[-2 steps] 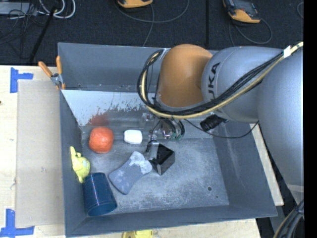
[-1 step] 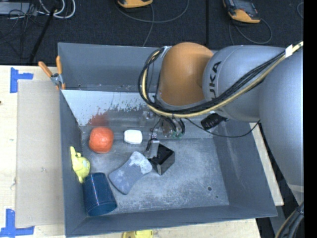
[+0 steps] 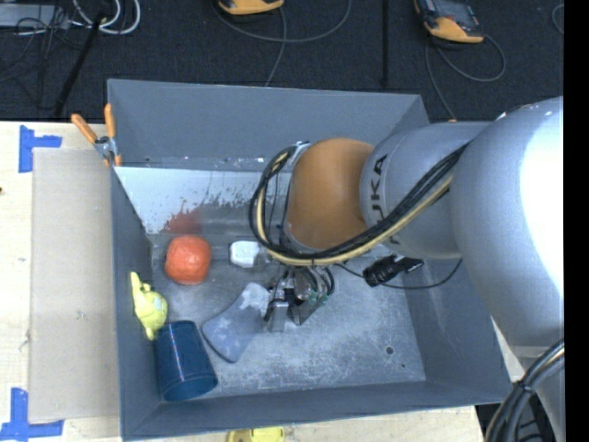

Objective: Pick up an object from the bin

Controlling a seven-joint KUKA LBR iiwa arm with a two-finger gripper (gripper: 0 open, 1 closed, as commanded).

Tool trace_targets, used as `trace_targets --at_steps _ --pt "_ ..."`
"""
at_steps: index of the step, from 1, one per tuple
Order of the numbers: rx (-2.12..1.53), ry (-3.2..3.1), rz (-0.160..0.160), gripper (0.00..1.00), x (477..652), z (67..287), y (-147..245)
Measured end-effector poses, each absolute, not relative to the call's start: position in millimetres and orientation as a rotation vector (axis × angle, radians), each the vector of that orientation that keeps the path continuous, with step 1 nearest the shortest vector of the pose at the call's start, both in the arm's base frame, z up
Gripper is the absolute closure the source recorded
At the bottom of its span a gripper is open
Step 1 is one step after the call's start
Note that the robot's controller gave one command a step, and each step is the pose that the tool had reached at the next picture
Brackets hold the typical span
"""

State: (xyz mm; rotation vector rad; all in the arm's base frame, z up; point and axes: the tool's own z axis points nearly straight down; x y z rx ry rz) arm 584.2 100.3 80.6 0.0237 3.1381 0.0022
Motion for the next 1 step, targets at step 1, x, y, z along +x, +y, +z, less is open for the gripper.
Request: trace_targets --at_steps 1 --pt "0.019 3.144 0.001 0.00 578.9 82.1 97.9"
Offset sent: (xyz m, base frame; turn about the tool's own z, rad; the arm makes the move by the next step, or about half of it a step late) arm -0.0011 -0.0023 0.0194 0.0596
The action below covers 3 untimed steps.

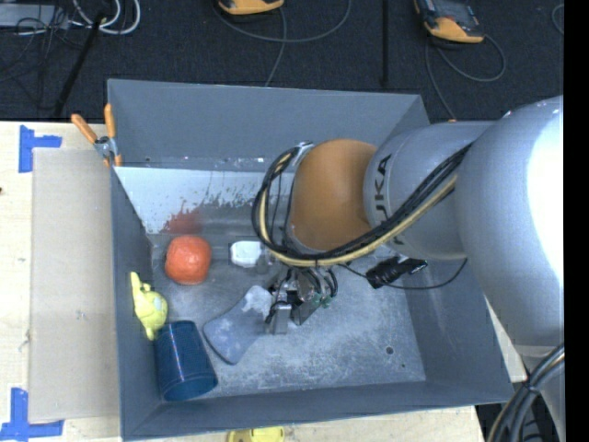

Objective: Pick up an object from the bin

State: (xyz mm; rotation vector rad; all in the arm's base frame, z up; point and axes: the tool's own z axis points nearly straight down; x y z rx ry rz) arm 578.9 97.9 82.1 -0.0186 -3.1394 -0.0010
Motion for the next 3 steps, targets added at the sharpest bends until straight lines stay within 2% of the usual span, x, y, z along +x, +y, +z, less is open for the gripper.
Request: trace_targets --at_steps 1,2,3 --pt "-0.117 -3.141 -0.002 0.00 583.8 100 98" --pt "-0.040 -3.142 -0.001 0.00 573.7 71 95" --pt "-0.146 -3.136 -0.002 1.00 572.3 67 96"
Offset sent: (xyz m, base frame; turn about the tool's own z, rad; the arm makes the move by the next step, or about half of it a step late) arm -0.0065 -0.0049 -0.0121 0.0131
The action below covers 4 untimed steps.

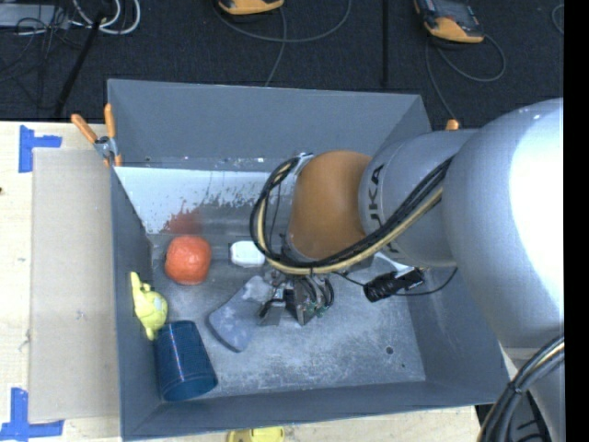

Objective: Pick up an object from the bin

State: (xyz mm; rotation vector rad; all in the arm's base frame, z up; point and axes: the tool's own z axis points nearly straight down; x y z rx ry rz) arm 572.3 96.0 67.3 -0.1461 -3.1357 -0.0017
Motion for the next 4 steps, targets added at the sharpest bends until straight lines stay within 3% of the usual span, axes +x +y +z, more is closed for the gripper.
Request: trace_targets --at_steps 2,4 --pt "-0.166 -3.130 0.000 1.00 571.0 73 96" --pt "-0.167 -3.139 -0.002 1.00 572.7 110 96"
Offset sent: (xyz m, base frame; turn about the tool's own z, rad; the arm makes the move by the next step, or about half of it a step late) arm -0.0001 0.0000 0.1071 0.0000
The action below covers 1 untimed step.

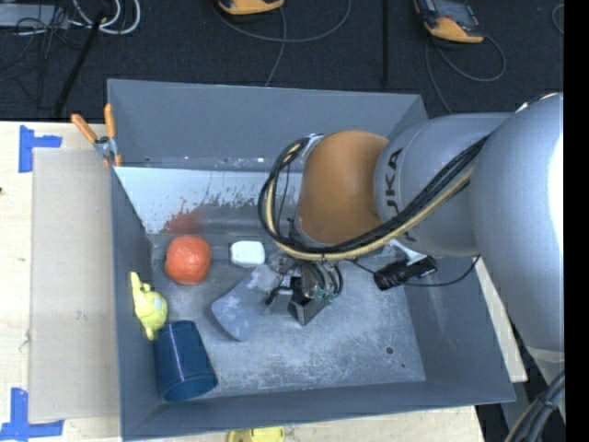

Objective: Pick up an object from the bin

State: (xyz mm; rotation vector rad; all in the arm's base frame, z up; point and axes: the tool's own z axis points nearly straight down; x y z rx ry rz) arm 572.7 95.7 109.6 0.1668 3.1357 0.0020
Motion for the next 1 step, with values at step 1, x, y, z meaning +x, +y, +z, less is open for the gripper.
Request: trace_targets --at_steps 1 --pt "0.167 3.139 0.000 1.00 571.5 118.4 95.3"
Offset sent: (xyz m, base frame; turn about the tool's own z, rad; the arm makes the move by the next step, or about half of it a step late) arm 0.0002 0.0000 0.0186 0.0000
